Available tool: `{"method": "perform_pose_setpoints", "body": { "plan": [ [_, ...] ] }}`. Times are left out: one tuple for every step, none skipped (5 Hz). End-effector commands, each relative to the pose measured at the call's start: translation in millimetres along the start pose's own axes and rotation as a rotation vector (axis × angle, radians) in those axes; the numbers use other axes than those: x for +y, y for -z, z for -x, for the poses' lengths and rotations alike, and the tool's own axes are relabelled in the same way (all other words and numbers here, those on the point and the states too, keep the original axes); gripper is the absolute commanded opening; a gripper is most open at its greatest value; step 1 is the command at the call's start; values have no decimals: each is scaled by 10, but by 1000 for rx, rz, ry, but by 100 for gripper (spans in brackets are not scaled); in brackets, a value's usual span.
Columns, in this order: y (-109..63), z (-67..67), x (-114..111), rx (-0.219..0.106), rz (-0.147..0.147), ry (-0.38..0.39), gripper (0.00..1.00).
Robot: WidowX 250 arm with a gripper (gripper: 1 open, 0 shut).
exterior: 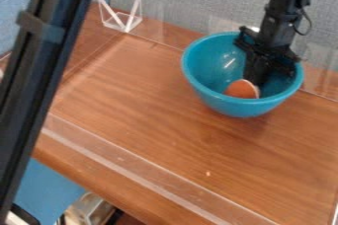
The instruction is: Put the mushroom in the blue bowl
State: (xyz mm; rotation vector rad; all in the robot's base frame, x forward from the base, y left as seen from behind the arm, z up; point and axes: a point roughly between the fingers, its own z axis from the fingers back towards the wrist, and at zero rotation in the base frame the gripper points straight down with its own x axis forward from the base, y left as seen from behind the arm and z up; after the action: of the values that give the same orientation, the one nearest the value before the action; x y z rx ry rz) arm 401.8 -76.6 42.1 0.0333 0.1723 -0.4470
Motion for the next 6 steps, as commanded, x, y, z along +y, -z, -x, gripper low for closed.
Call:
{"method": "perform_pose_setpoints", "body": {
  "plan": [
    [-147,-73,-149,-53,-11,-2,0],
    [-142,-51,-290,-54,-11,10,0],
    [-125,-11,-410,-53,-10,18,0],
    [-124,-5,-477,-49,-4,-12,100],
    [-131,16,-539,-45,5,-45,100],
    [-227,-35,-509,-42,6,-43,0]
  ]
}}
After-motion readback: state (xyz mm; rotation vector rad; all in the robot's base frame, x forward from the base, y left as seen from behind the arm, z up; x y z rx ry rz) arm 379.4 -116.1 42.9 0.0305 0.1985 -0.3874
